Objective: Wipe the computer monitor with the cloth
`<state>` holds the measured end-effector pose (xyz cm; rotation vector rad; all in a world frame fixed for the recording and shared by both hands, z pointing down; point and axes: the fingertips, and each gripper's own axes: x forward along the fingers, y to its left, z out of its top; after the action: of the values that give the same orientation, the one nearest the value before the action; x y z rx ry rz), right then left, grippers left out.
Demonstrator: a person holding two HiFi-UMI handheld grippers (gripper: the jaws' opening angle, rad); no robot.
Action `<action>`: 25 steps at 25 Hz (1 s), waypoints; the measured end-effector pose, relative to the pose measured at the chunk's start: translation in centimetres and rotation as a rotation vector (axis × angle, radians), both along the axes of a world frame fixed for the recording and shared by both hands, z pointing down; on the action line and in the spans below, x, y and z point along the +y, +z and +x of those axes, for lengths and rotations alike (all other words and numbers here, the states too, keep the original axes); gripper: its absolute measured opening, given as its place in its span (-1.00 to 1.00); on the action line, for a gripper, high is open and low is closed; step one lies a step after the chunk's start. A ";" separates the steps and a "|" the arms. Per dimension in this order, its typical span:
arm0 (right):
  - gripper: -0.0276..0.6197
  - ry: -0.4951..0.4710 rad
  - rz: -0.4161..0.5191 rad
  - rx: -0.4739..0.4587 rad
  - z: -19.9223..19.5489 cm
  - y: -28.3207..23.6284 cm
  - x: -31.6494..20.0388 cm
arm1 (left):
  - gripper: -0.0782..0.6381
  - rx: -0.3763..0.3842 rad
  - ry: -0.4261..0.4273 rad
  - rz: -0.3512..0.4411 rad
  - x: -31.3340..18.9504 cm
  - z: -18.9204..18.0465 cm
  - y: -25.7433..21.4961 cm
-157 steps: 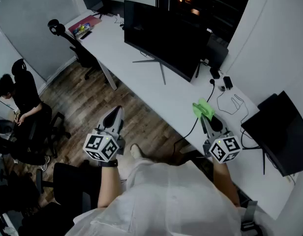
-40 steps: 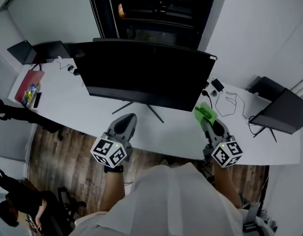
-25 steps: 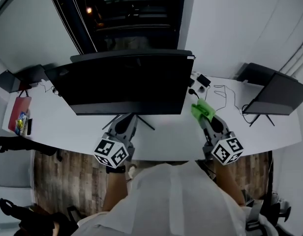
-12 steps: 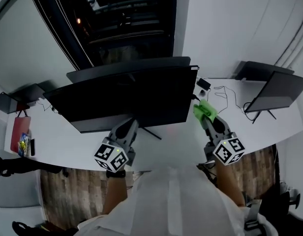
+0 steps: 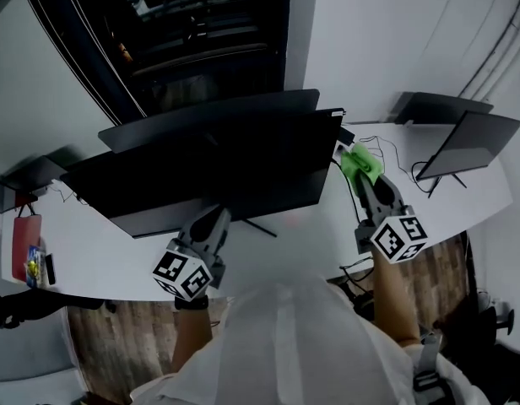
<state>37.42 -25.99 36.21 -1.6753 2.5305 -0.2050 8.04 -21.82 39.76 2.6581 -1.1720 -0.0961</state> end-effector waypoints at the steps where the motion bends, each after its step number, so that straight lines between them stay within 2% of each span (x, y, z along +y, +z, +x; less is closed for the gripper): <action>1: -0.70 0.007 0.011 0.007 0.1 -0.5 -0.4 | -0.72 0.001 0.003 -0.001 -0.1 -0.1 0.0; 15: -0.69 -0.013 0.117 0.029 0.0 -7.6 -5.0 | -0.72 0.018 0.027 0.017 -0.5 1.2 -0.6; 25: -0.69 -0.099 0.111 0.026 -2.8 -7.7 -5.9 | -0.72 0.014 -0.005 0.015 0.1 0.7 -0.5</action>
<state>34.58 -31.87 28.50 -1.5247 2.5938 -0.0495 8.71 -21.70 39.23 2.6631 -1.1775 -0.1251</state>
